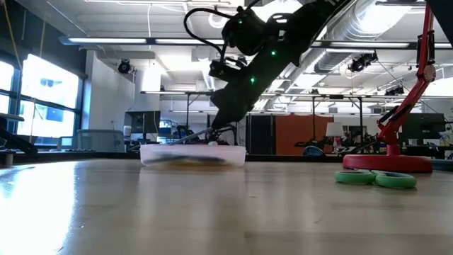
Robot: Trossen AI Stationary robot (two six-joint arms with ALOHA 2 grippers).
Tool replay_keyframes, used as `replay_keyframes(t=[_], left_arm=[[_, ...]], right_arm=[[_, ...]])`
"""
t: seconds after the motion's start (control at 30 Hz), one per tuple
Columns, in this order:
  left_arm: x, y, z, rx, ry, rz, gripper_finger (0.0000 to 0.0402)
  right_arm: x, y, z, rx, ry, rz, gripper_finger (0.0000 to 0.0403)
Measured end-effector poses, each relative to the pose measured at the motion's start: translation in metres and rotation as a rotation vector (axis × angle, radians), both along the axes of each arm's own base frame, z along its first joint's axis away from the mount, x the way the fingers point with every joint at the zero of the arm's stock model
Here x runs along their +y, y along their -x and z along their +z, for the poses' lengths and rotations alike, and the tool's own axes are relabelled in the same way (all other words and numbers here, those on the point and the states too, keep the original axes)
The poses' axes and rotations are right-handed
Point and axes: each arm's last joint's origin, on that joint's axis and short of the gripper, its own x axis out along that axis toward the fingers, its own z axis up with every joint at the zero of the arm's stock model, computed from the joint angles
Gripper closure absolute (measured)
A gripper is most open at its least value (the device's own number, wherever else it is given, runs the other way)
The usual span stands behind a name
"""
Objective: Pick & place school supplies into a supply box
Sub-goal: Put the left blue pencil into the orange supply box, then put the blue pencil into the orange supply box
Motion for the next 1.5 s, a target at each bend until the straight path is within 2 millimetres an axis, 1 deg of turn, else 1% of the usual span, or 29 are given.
replay_keyframes(t=[0.2,0.33,0.43,0.5,0.6,0.67,0.73,0.83,0.9,0.97,1.03,1.17,1.3,1.4,1.5], left_arm=[[0.0,0.0,-0.001,0.004,0.004,-0.014,0.0262],[0.0,0.0,-0.001,0.005,0.003,-0.015,0.0262],[0.0,0.0,-0.001,0.007,0.002,-0.015,0.0262],[0.0,0.0,-0.002,0.012,-0.002,-0.016,0.0262],[0.0,0.0,-0.003,0.012,0.004,-0.017,0.0262],[0.0,0.0,-0.003,0.013,0.004,-0.017,0.0262],[0.0,0.0,-0.003,0.012,0.004,-0.017,0.0262],[0.0,0.0,-0.003,0.011,0.008,-0.025,0.0262],[-0.001,0.0,-0.003,0.013,0.009,-0.035,0.0262],[-0.001,0.0,-0.003,0.011,0.011,-0.036,0.0262],[-0.001,0.0,-0.003,0.012,0.011,-0.037,0.0262],[-0.001,0.0,-0.003,0.011,0.012,-0.04,0.0262],[-0.001,0.0,-0.003,0.011,0.012,-0.039,0.0262],[-0.001,0.0,-0.003,0.012,0.013,-0.047,0.0262],[-0.001,0.0,-0.003,0.013,0.014,-0.054,0.0262]], right_arm=[[0.002,-0.003,0.003,-0.013,0.032,0.062,0.033],[0.007,-0.003,0.004,-0.038,0.025,-0.006,0.0294],[0.019,0.0,0.009,-0.031,0.017,-0.021,0.0282],[0.033,0.004,0.015,-0.001,0.018,0.017,0.028],[0.067,0.018,0.031,0.027,-0.03,0.054,0.0286],[0.092,0.032,0.044,0.049,-0.072,0.069,0.0291],[0.115,0.048,0.056,0.049,-0.125,0.048,0.0296],[0.147,0.072,0.066,0.026,-0.244,-0.061,0.0303],[0.168,0.088,0.066,0.057,-0.262,-0.076,0.0306],[0.189,0.103,0.062,0.12,-0.235,-0.061,0.0309],[0.206,0.117,0.057,0.154,-0.274,-0.097,0.031],[0.236,0.142,0.053,0.192,-0.476,-0.205,0.0312],[0.263,0.163,0.051,0.229,-0.754,-0.386,0.0312],[0.281,0.179,0.049,0.345,-0.922,-0.518,0.0312],[0.294,0.198,0.047,0.504,-0.996,-0.638,0.0312]])
